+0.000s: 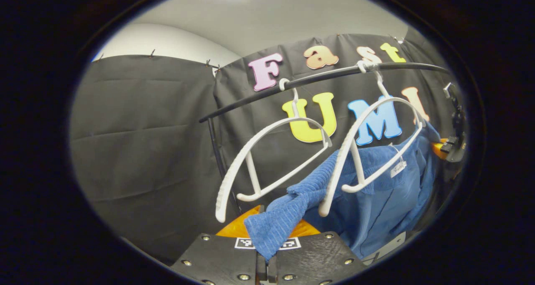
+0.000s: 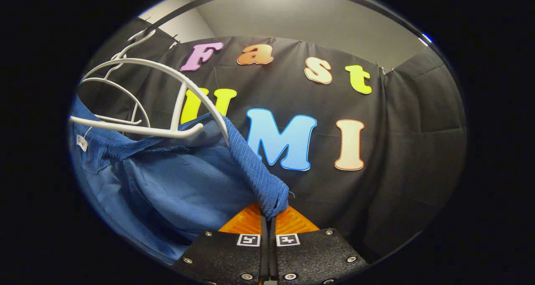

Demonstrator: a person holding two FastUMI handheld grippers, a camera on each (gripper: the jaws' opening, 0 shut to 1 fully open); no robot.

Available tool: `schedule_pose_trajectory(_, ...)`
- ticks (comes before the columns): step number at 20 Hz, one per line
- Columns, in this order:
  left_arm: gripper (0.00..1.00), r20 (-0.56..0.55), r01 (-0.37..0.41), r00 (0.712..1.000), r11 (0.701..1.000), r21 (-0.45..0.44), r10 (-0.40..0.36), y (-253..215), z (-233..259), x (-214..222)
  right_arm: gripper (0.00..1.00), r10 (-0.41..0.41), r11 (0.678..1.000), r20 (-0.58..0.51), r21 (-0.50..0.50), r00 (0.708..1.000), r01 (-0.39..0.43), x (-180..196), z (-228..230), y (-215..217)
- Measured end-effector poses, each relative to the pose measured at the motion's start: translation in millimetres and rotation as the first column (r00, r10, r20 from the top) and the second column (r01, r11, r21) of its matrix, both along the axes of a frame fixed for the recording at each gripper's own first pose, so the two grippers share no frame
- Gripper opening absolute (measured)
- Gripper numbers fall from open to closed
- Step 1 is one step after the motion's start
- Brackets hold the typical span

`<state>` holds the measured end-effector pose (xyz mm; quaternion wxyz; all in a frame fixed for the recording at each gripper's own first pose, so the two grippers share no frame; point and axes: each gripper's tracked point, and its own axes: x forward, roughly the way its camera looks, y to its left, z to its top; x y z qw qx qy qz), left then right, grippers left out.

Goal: Grasp the clothes on the hanger with both hands and then place them into the laundry hamper below.

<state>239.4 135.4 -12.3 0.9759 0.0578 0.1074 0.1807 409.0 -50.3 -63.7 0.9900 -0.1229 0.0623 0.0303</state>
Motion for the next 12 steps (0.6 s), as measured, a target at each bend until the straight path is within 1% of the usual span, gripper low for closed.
schedule_pose_trajectory(3, 0.05, -0.028, -0.014, 1.0, 0.999, -0.037, 0.013, 3.2, -18.8, -7.4, 0.0, 0.006, 1.0, -0.025, -0.017, 1.0, -0.007, -8.0, -10.8, 0.8)
schedule_pose_trajectory(6, 0.05, -0.069, -0.014, 0.998, 0.995, -0.096, 0.008, -0.1, -50.1, -19.8, 0.0, 0.006, 1.0, -0.084, -0.03, 0.996, -0.008, -18.0, -34.5, -2.2)
schedule_pose_trajectory(9, 0.05, -0.089, -0.001, 0.996, 0.995, -0.1, -0.008, -9.2, -65.8, -35.3, 0.0, 0.011, 1.0, -0.133, -0.021, 0.991, -0.013, -33.6, -58.5, -2.8)
schedule_pose_trajectory(10, 0.05, -0.098, 0.0, 0.995, 0.996, -0.089, -0.008, -10.1, -67.4, -39.1, 0.0, 0.011, 0.999, -0.139, -0.037, 0.99, -0.016, -39.1, -63.9, -3.9)
schedule_pose_trajectory(12, 0.05, -0.106, 0.008, 0.994, 0.997, -0.071, -0.015, -9.1, -69.0, -44.3, 0.0, 0.018, 0.999, -0.15, -0.037, 0.988, -0.024, -50.4, -68.6, -2.9)
